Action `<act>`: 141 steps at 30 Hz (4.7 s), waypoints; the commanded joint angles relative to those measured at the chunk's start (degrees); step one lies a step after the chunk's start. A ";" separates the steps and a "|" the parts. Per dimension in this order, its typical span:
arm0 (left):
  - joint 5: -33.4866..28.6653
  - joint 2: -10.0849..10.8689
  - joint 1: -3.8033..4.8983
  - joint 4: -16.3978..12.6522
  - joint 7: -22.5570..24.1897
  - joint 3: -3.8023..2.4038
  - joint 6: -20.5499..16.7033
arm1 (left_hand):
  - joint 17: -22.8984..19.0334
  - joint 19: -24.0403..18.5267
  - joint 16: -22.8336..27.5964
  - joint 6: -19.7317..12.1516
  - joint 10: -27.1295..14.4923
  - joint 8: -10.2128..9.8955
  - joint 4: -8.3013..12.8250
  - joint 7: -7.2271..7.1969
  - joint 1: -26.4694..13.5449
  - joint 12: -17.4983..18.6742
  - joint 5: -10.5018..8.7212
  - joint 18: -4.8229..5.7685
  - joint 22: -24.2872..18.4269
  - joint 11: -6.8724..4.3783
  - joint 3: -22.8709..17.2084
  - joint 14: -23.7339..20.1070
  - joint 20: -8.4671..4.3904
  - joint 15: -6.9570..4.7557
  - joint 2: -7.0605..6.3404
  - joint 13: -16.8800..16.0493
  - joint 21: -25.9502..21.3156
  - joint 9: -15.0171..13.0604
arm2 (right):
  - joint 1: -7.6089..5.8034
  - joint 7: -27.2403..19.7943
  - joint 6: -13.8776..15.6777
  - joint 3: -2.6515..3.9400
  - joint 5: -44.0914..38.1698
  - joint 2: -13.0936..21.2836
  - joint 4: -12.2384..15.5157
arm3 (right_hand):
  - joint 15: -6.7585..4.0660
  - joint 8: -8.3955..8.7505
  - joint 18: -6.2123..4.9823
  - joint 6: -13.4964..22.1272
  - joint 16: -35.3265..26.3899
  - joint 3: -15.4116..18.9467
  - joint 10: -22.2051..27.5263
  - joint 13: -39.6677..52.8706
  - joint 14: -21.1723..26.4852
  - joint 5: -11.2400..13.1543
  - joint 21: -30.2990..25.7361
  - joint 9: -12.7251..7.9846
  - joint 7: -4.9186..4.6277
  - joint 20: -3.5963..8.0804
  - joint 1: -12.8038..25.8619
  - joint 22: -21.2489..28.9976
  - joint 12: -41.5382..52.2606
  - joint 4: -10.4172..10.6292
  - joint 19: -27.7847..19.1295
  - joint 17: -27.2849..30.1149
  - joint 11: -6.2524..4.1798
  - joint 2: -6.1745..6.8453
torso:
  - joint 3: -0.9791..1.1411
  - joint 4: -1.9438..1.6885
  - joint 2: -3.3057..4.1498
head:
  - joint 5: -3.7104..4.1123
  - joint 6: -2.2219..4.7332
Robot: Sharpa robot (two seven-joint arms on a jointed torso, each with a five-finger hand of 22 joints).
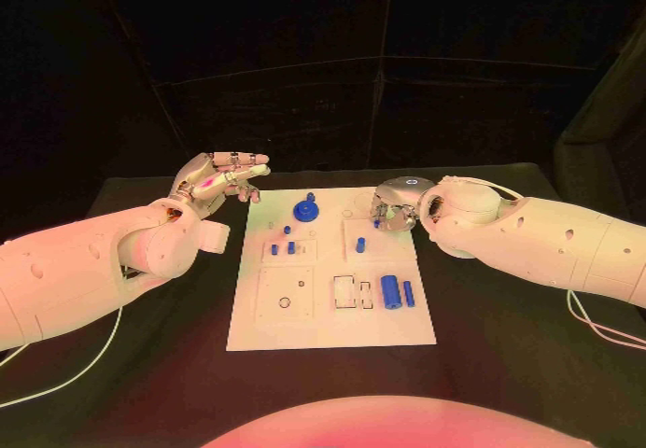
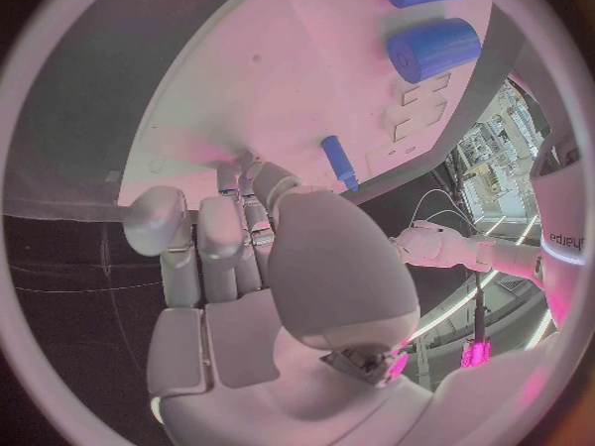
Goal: Assemble the parts on the task board
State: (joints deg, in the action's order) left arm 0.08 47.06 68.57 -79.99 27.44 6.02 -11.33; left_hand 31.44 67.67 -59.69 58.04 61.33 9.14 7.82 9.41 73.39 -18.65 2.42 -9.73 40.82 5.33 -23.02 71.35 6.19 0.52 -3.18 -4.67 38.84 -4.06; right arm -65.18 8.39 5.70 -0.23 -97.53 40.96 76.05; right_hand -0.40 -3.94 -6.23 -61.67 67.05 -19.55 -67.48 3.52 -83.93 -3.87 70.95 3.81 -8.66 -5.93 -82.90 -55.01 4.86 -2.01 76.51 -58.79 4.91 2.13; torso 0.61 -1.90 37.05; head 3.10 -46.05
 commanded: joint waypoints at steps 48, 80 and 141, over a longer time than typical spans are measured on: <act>-0.40 0.14 0.07 1.36 -0.04 -0.05 0.38 | -0.36 -0.38 0.29 0.44 0.34 0.29 0.28 -0.13 0.29 -0.44 0.34 -0.78 -0.25 -0.15 0.51 -0.47 0.08 -0.09 0.45 -0.06 -0.64 0.05 | 0.54 2.90 7.75 -0.11 3.82 5.25 8.15 | -0.71 -0.60 0.80 -4.16 2.76 -9.93 -4.47 0.33 -1.79 0.53 4.15 0.43 0.93 0.87 4.94 -6.18 -0.02 -0.36 3.12 -1.55 -1.25 1.84 | -0.10 0.02 -0.07 | 0.03 -0.12; -1.10 -0.94 0.07 2.03 -0.22 -0.05 0.35 | -0.51 -0.36 0.35 0.42 0.27 0.29 0.38 -0.12 0.42 -0.49 0.34 -0.78 -0.30 -0.15 0.59 -0.52 0.06 -0.10 0.43 -0.05 -0.71 0.06 | -0.20 2.62 8.00 0.01 2.45 -0.31 18.16 | -0.77 -0.54 0.83 -4.21 2.81 -10.08 -4.48 0.29 -1.77 0.51 4.31 0.42 0.95 0.95 4.98 -6.39 -0.15 -0.51 3.19 -1.47 -1.28 2.11 | -0.03 -0.09 0.05 | -6.72 -2.15; -1.11 -1.55 -0.08 2.34 -0.72 -0.06 0.95 | -0.71 -0.34 0.43 0.42 0.23 0.29 0.42 -0.10 0.49 -0.56 0.34 -0.77 -0.36 -0.12 0.69 -0.60 0.05 -0.09 0.49 -0.04 -0.80 0.07 | 6.56 -0.60 3.71 -1.53 -2.22 -8.84 11.71 | -0.73 -0.29 0.82 -4.01 2.88 -10.25 -4.32 0.24 -1.70 0.34 4.32 0.33 0.79 1.01 5.18 -6.34 -0.44 -0.62 3.09 -1.34 -1.15 2.31 | -0.13 0.04 0.11 | -9.83 -3.95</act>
State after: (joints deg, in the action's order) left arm -0.81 45.55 68.42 -77.57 26.61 6.02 -11.12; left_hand 30.79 67.68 -59.46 58.04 61.33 9.14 8.22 9.40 73.64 -18.86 2.43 -9.72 40.53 5.33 -22.63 71.15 6.18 0.32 -2.93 -4.66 38.40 -4.05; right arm -58.57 7.89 10.40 -1.77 -99.22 32.20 87.75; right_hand -0.83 -4.15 -6.22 -65.26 69.77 -29.50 -71.76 3.84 -83.94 -3.64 74.98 4.08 -7.81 -5.10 -77.96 -61.42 4.46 -2.54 79.36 -60.19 3.68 4.37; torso 0.53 -1.88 37.17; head -6.64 -50.01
